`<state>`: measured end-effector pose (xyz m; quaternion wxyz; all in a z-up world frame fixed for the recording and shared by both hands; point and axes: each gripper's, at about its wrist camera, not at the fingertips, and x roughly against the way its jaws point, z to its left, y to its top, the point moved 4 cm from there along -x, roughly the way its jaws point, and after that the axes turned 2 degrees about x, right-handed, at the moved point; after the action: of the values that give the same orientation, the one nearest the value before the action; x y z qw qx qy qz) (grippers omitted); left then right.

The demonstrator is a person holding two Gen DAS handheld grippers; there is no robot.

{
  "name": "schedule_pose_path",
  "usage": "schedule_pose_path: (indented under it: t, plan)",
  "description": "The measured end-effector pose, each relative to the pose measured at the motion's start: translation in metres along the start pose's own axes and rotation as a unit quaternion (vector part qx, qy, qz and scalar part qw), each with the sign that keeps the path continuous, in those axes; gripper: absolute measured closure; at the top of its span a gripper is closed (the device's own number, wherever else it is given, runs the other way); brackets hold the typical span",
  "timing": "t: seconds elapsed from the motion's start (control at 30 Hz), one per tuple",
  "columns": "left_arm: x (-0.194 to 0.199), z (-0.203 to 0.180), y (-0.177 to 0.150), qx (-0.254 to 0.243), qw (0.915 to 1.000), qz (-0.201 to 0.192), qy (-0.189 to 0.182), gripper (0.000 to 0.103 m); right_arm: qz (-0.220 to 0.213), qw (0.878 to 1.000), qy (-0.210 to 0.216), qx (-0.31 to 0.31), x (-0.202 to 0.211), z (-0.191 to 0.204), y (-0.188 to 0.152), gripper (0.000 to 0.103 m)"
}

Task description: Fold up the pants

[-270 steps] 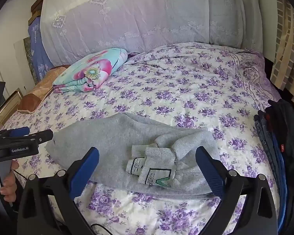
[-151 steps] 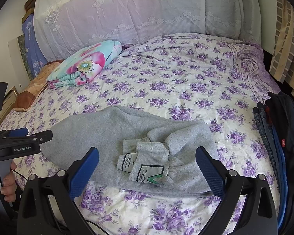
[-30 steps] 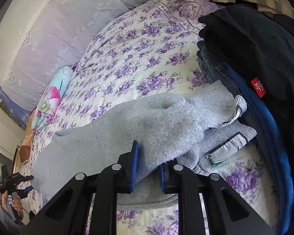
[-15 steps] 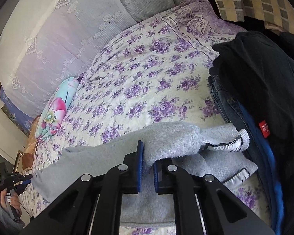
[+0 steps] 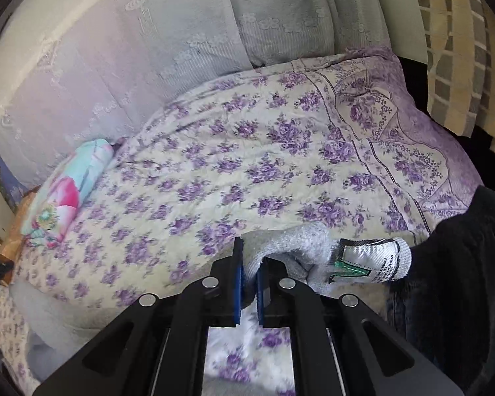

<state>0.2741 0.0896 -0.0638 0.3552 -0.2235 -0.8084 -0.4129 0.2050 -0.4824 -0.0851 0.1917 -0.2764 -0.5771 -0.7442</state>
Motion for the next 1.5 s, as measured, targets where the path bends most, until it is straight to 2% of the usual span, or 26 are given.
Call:
schedule_pose_path:
  t: [0.1, 0.17, 0.23, 0.27, 0.3, 0.33, 0.37, 0.43, 0.53, 0.63, 0.73, 0.77, 0.83, 0.87, 0.9, 0.97, 1.1, 1.17, 1.2, 1.23, 1.27, 1.3, 1.33, 1.4, 1.47, 1.5]
  plan:
    - [-0.034, 0.001, 0.016, 0.028, 0.9994, 0.018, 0.000, 0.103, 0.033, 0.998, -0.041, 0.020, -0.050, 0.007, -0.005, 0.096]
    - [-0.042, 0.000, 0.015, 0.030, 0.9991, 0.030, -0.005, 0.103, 0.030, 0.999, -0.041, 0.020, -0.063, 0.013, -0.006, 0.096]
    - [-0.041, -0.003, 0.008, 0.008, 0.9987, 0.045, -0.023, 0.102, 0.028, 0.999, -0.032, 0.017, -0.066, 0.017, -0.009, 0.096]
    - [-0.040, -0.003, 0.004, -0.009, 0.9984, 0.052, -0.021, 0.086, 0.030, 0.999, -0.029, 0.016, -0.069, 0.017, -0.010, 0.096]
    - [-0.040, 0.001, 0.000, -0.023, 0.9979, 0.060, -0.012, 0.057, 0.032, 0.999, -0.026, 0.015, -0.071, 0.017, -0.011, 0.096]
    - [-0.040, 0.007, -0.003, -0.029, 0.9974, 0.066, -0.002, 0.047, 0.032, 0.999, -0.024, 0.013, -0.072, 0.016, -0.012, 0.096]
    - [-0.040, 0.015, -0.005, -0.028, 0.9968, 0.074, 0.006, 0.043, 0.034, 0.999, -0.020, 0.011, -0.072, 0.015, -0.013, 0.096]
    - [-0.048, 0.031, -0.007, -0.022, 0.9935, 0.111, 0.014, 0.043, 0.040, 0.999, -0.013, 0.003, -0.071, 0.011, -0.016, 0.096]
    - [-0.062, 0.050, -0.005, -0.023, 0.9885, 0.144, 0.038, 0.042, 0.047, 0.999, -0.007, -0.009, -0.070, 0.006, -0.020, 0.096]
    - [-0.076, 0.064, -0.013, -0.020, 0.9807, 0.194, 0.017, 0.042, 0.051, 0.999, -0.005, -0.015, -0.070, 0.004, -0.022, 0.096]
    - [-0.082, 0.071, -0.023, -0.027, 0.9757, 0.218, -0.001, 0.042, 0.052, 0.998, -0.003, -0.019, -0.068, 0.004, -0.022, 0.096]
    - [-0.085, 0.071, -0.026, -0.030, 0.9734, 0.227, -0.010, 0.043, 0.053, 0.998, -0.003, -0.020, -0.067, 0.005, -0.022, 0.096]
    - [-0.087, 0.070, -0.028, -0.035, 0.9733, 0.224, -0.034, 0.058, 0.054, 0.998, -0.003, -0.022, -0.067, 0.005, -0.023, 0.096]
    - [-0.086, 0.069, -0.028, -0.036, 0.9736, 0.221, -0.045, 0.079, 0.055, 0.998, -0.004, -0.023, -0.067, 0.004, -0.023, 0.096]
    - [-0.084, 0.067, -0.026, -0.036, 0.9749, 0.215, -0.047, 0.091, 0.057, 0.998, -0.004, -0.025, -0.067, 0.004, -0.024, 0.096]
    - [-0.075, 0.064, -0.019, -0.024, 0.9783, 0.195, -0.067, 0.095, 0.058, 0.998, -0.004, -0.029, -0.066, 0.003, -0.025, 0.096]
    - [-0.046, 0.062, 0.011, 0.027, 0.9866, 0.124, -0.103, 0.096, 0.049, 0.998, 0.001, -0.042, -0.063, 0.003, -0.019, 0.096]
    - [-0.042, 0.063, 0.030, 0.049, 0.9903, 0.087, -0.097, 0.101, 0.050, 0.998, 0.000, -0.035, -0.071, 0.009, -0.012, 0.096]
    - [-0.043, 0.067, 0.039, 0.059, 0.9930, 0.064, -0.079, 0.103, 0.053, 0.998, -0.001, -0.033, -0.077, 0.012, -0.009, 0.094]
    - [-0.043, 0.071, 0.047, 0.068, 0.9952, 0.037, -0.060, 0.103, 0.054, 0.998, -0.003, -0.032, -0.084, 0.016, -0.006, 0.089]
    - [-0.046, 0.077, 0.055, 0.080, 0.9956, 0.021, -0.045, 0.103, 0.056, 0.998, -0.008, -0.030, -0.089, 0.020, -0.003, 0.069]
    - [-0.050, 0.086, 0.059, 0.103, 0.9936, 0.017, -0.042, 0.103, 0.061, 0.998, -0.004, -0.026, -0.094, 0.025, 0.000, 0.058]
    - [-0.056, 0.091, 0.059, 0.123, 0.9907, 0.030, -0.049, 0.103, 0.056, 0.998, 0.001, -0.020, -0.094, 0.031, 0.003, 0.045]
    - [-0.061, 0.092, 0.051, 0.127, 0.9885, 0.055, -0.061, 0.103, 0.035, 0.999, 0.023, -0.006, -0.085, 0.044, 0.011, 0.044]
    - [-0.054, 0.085, 0.042, 0.091, 0.9920, 0.062, -0.062, 0.103, 0.014, 0.998, 0.062, 0.002, -0.071, 0.051, 0.022, 0.044]
    - [-0.049, 0.084, 0.035, 0.075, 0.9933, 0.065, -0.060, 0.103, 0.004, 0.998, 0.064, 0.011, -0.063, 0.051, 0.026, 0.044]
